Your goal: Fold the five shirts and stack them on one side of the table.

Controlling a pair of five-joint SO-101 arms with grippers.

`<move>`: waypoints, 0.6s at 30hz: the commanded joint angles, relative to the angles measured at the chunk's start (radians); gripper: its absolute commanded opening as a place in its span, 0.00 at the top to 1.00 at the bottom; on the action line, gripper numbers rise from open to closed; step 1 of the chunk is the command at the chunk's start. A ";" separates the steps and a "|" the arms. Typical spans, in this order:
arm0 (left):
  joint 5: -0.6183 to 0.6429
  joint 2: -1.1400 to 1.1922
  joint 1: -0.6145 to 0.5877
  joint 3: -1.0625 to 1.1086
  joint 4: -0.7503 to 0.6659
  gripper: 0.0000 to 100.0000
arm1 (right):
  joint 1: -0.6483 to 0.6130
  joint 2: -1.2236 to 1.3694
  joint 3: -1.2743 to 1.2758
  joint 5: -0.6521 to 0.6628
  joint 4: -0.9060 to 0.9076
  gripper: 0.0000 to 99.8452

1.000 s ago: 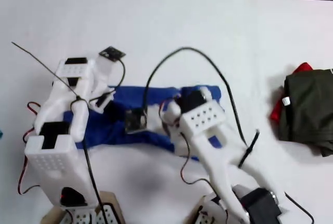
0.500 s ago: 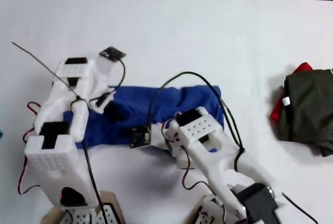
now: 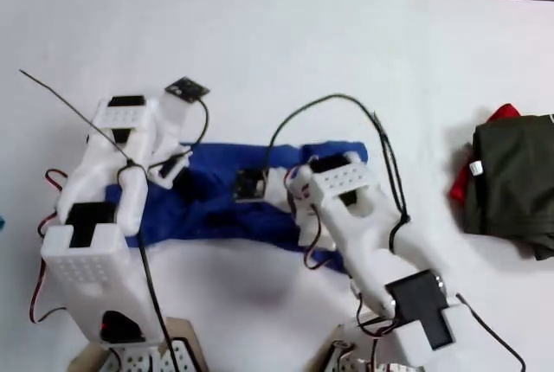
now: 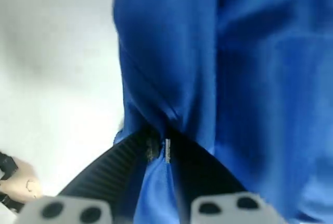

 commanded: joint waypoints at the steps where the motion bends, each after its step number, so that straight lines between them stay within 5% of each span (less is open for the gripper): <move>1: -0.009 0.020 0.003 0.001 0.014 0.71 | 0.033 -0.001 -0.135 0.003 0.058 0.98; 18: -0.009 0.020 0.003 0.001 0.014 0.71 | 0.079 0.081 -0.517 -0.002 0.027 0.98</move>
